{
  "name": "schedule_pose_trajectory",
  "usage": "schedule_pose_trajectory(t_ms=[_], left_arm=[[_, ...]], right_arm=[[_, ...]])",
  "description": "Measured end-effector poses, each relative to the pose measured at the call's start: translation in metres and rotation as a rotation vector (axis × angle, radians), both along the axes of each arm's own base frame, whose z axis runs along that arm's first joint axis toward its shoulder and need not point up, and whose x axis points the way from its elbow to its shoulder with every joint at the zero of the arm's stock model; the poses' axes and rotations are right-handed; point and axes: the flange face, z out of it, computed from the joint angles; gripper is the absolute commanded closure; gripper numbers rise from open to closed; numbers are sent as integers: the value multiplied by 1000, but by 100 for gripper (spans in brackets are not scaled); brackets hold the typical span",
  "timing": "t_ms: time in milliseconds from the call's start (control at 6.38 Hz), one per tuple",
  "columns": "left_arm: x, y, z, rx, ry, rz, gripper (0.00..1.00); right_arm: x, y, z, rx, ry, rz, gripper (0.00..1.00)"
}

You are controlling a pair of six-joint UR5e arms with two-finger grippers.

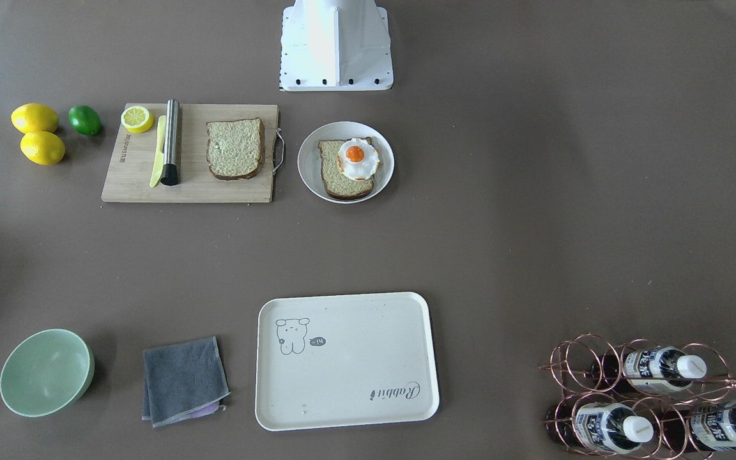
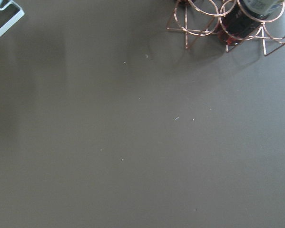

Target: Make sandwich and place on tray

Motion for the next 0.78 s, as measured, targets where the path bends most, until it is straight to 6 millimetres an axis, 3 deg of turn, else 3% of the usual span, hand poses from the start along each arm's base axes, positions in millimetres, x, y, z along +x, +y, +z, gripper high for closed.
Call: schedule_pose_trajectory(t_ms=[313, 783], left_arm=[[65, 2, -44, -26, 113, -20, 2], [132, -1, -124, -100, 228, -37, 2]], right_arm=[[-46, -8, -46, 33, -65, 3, 0], [-132, 0, -94, 7, -183, 91, 0]])
